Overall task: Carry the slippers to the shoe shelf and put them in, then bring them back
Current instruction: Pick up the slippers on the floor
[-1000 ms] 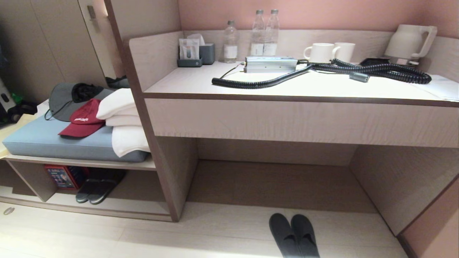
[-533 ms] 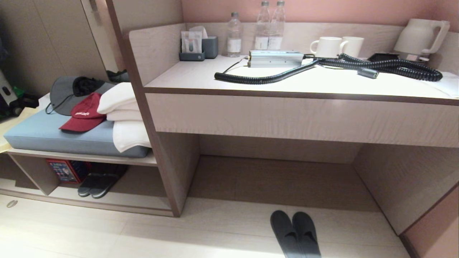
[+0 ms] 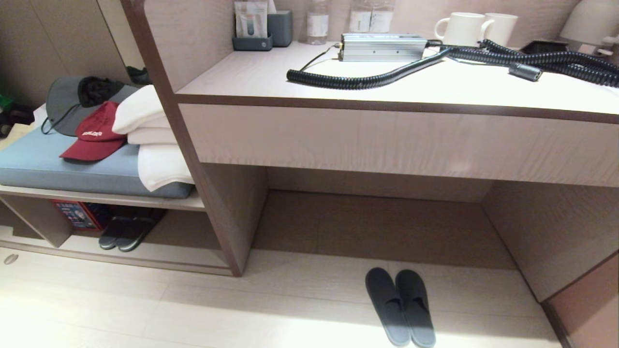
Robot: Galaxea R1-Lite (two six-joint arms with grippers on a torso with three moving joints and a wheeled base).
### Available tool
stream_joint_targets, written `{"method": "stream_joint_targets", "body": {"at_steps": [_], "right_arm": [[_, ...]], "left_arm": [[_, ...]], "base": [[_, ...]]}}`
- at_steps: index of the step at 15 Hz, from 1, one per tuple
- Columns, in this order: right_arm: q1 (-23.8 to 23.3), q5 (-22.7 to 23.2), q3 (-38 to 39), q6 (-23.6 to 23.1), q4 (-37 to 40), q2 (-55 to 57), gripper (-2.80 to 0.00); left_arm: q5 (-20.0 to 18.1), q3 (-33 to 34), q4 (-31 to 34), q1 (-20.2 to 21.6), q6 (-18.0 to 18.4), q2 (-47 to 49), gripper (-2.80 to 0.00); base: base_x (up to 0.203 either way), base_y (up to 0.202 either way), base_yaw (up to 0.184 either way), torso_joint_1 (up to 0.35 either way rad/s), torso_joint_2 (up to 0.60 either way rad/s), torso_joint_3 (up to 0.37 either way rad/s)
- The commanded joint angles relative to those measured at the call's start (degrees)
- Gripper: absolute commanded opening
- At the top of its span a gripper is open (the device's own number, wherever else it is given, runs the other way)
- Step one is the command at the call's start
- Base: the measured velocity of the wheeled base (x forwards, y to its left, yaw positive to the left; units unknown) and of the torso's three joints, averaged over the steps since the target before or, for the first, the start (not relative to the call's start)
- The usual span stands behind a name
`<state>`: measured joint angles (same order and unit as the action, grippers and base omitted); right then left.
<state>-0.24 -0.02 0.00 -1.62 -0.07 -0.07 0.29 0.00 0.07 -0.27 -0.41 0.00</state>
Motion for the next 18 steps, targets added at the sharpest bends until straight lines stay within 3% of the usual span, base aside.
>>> {"method": "stream_joint_targets", "body": {"at_steps": [1,15,18], "right_arm": [[-0.02,0.02,0.00,-0.05,-0.01,-0.10,-2.80],[-0.02,0.02,0.00,-0.05,-0.01,-0.10,-2.80],[-0.02,0.02,0.00,0.03,-0.01,-0.10,-2.80]], "left_arm": [[-0.03,0.09,0.01,0.00,-0.02,0.01,-2.80],[-0.21,0.00,0.19,0.00,0.68,0.00,-2.80],[-0.12,0.09,-0.07,0.00,0.59,0.00,-2.80]], "base": [[0.000,0.000,0.000,0.007,0.01,-0.198],[0.000,0.000,0.000,0.005,0.00,-0.198],[-0.133,0.000,0.001,-0.002,0.01,-0.193]]}}
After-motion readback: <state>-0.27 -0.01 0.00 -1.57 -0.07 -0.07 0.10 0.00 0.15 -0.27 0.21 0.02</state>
